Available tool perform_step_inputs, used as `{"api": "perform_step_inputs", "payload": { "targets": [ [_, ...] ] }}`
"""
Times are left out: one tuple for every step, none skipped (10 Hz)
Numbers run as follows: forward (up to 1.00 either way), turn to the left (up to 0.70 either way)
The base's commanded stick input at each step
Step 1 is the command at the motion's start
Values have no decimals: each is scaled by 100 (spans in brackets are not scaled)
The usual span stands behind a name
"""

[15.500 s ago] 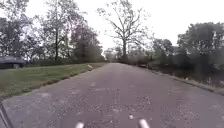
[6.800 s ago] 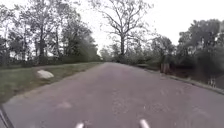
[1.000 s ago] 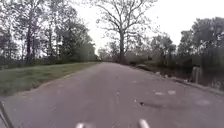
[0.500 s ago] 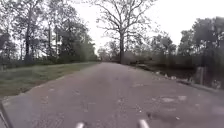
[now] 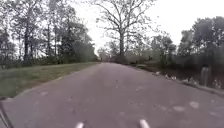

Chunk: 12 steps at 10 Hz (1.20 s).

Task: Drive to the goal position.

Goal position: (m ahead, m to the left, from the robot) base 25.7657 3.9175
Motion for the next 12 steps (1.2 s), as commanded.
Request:
{"api": "perform_step_inputs", "payload": {
  "targets": [
    [70,0],
    [70,0],
    [70,0],
    [70,0],
    [70,0],
    [70,0],
    [70,0],
    [70,0],
    [70,0],
    [70,0],
    [70,0],
    [70,0]
  ]
}}
